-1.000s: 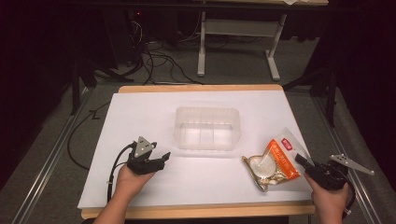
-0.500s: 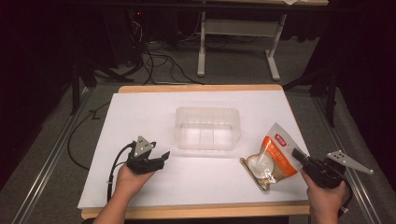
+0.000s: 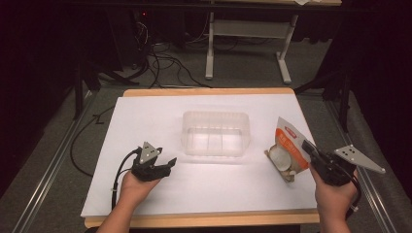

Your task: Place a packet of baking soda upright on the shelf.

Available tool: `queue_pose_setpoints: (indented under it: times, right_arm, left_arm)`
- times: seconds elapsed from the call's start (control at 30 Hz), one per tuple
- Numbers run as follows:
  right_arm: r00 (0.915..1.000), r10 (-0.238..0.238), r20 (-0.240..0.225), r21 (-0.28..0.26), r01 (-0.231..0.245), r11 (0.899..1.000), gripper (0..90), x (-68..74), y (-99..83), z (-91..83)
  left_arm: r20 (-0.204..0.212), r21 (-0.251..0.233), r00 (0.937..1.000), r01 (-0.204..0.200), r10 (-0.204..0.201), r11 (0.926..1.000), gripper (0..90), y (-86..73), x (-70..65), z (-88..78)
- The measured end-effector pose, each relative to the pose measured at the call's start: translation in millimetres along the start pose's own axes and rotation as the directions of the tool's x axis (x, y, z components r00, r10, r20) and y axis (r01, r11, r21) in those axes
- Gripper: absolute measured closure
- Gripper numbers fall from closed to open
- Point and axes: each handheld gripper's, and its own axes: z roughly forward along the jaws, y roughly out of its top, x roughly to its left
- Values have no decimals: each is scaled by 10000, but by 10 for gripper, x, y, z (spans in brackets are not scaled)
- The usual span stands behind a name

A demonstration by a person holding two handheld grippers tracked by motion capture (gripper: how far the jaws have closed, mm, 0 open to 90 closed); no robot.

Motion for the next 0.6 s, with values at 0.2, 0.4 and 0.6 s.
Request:
queue_pose_setpoints:
  times: [0.2, 0.4, 0.6]
  right_arm:
    - [9999, -101, -49, -128, 101, 9999, 900, 34, 55, 203]
    - [9996, -226, -165, -159, 223, 9996, 900, 82, -57, 231]
    - [9991, -432, -43, -132, 431, 9990, 875, 117, -125, 203]
  left_arm:
    - [-25, 60, 10000, 9, -9, 10000, 343, -4, 9, 9]
    - [20, 58, 10000, -41, 41, 10000, 343, -4, -2, 16]
    - [64, 117, 9999, -141, 140, 9998, 343, -1, -18, 22]
